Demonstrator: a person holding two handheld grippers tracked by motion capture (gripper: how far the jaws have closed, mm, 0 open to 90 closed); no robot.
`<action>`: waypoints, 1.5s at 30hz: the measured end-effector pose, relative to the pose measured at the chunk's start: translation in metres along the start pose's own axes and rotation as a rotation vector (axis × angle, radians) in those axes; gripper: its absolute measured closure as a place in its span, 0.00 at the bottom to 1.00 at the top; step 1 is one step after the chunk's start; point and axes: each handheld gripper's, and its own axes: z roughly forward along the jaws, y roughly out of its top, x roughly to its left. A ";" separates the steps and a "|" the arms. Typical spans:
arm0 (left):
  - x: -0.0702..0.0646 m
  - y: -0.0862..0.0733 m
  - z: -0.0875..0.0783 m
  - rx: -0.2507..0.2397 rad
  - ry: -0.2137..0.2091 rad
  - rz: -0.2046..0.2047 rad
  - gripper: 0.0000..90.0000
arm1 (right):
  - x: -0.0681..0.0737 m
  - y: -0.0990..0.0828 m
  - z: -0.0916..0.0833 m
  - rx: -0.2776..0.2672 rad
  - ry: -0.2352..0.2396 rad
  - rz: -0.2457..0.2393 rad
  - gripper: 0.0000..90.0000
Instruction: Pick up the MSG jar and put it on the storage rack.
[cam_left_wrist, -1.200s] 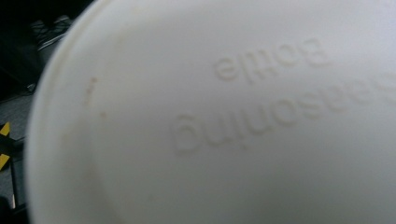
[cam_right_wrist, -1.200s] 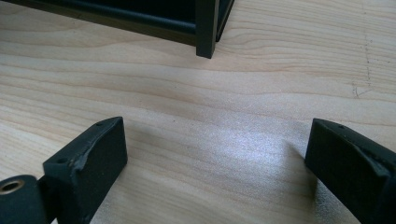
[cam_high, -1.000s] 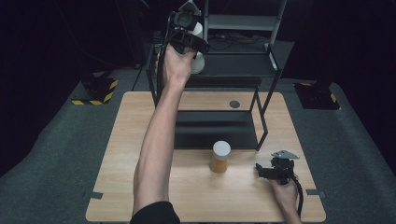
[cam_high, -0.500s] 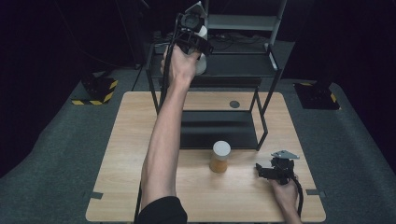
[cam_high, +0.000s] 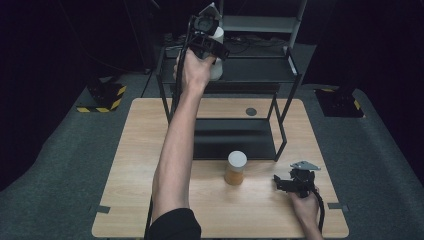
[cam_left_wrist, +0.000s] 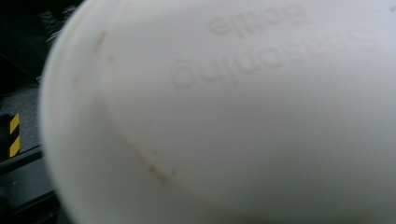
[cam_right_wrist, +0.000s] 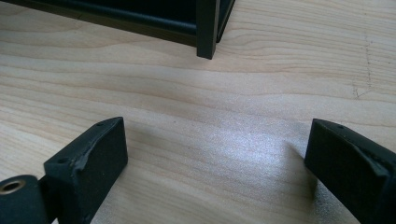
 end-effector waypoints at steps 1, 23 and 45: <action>0.001 0.000 0.000 -0.002 -0.003 0.003 0.36 | 0.000 0.000 0.000 0.000 0.000 0.001 0.06; 0.000 -0.026 -0.021 -0.042 0.009 0.028 0.02 | 0.000 0.000 0.000 0.001 0.001 0.003 0.06; 0.004 -0.086 -0.041 -0.069 0.035 0.089 0.02 | 0.000 0.000 0.000 -0.001 0.001 0.004 0.06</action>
